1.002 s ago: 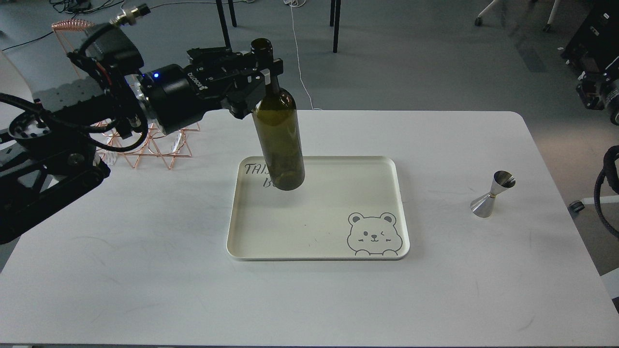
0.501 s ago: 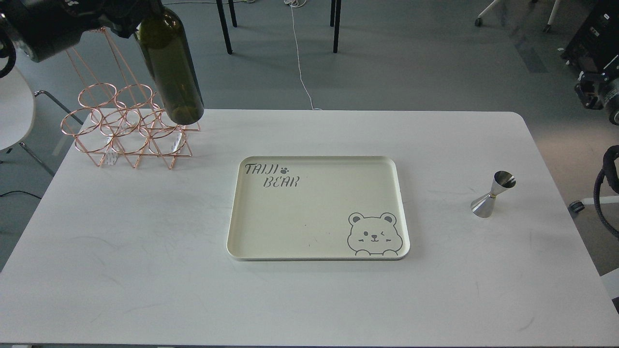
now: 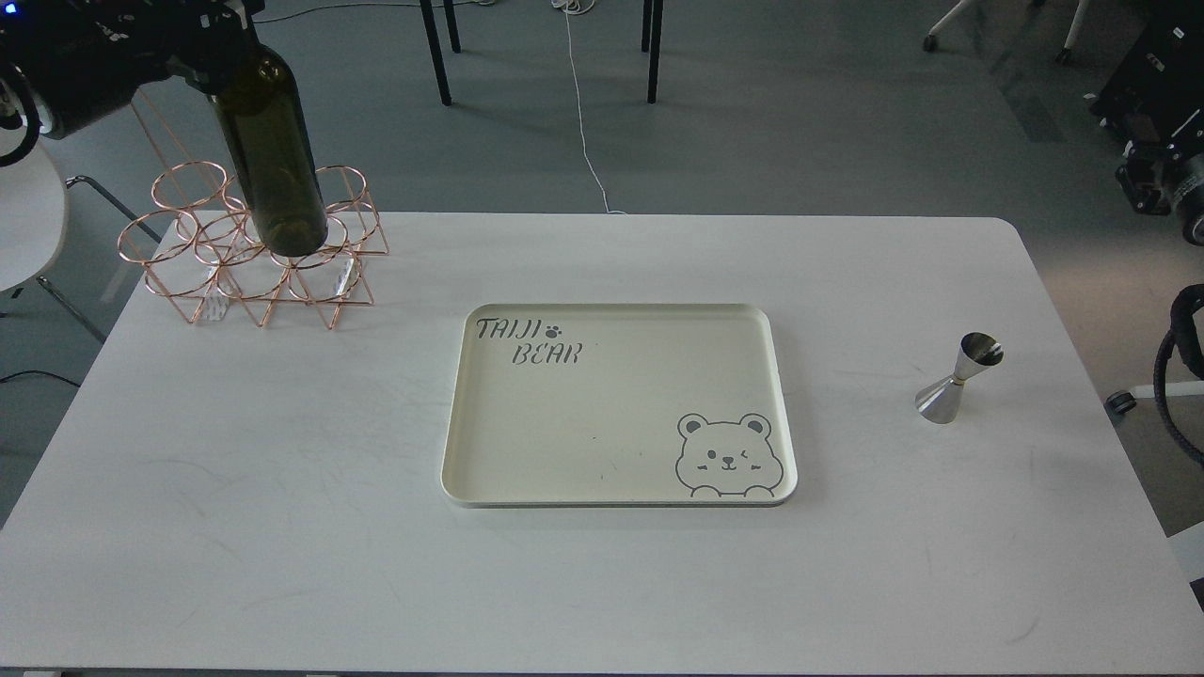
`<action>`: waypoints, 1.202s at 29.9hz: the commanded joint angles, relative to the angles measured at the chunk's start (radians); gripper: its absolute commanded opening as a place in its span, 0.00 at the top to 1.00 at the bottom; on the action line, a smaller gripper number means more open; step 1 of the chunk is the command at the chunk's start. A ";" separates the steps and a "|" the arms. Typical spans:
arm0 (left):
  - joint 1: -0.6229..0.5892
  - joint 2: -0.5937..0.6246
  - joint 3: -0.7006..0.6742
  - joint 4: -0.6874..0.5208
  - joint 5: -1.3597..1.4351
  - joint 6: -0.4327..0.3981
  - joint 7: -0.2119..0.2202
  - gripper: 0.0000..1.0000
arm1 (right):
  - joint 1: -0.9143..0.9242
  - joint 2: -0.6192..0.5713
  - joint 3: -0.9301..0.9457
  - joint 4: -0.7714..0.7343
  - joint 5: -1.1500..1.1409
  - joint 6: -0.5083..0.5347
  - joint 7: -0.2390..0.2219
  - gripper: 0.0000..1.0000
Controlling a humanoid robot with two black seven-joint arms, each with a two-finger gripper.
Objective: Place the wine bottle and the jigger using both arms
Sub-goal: 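Carry the bottle over the copper wine rack with the left gripper, then lower the bottle into a slot of the copper rack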
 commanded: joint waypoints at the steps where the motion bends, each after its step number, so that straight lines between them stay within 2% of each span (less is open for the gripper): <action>1: 0.001 -0.018 0.005 0.023 0.004 0.010 0.003 0.93 | 0.002 0.000 0.000 0.002 0.000 0.000 0.000 0.04; 13: 0.002 -0.032 0.009 0.061 0.002 0.023 -0.001 0.92 | 0.007 0.003 0.000 0.004 0.000 0.000 0.000 0.04; 21: 0.002 -0.035 0.068 0.063 -0.010 0.058 0.000 0.92 | 0.007 0.003 0.000 0.002 0.000 0.000 0.000 0.04; 36: 0.030 -0.055 0.071 0.113 -0.012 0.055 0.003 0.89 | 0.008 0.001 0.000 0.005 0.000 0.000 0.000 0.04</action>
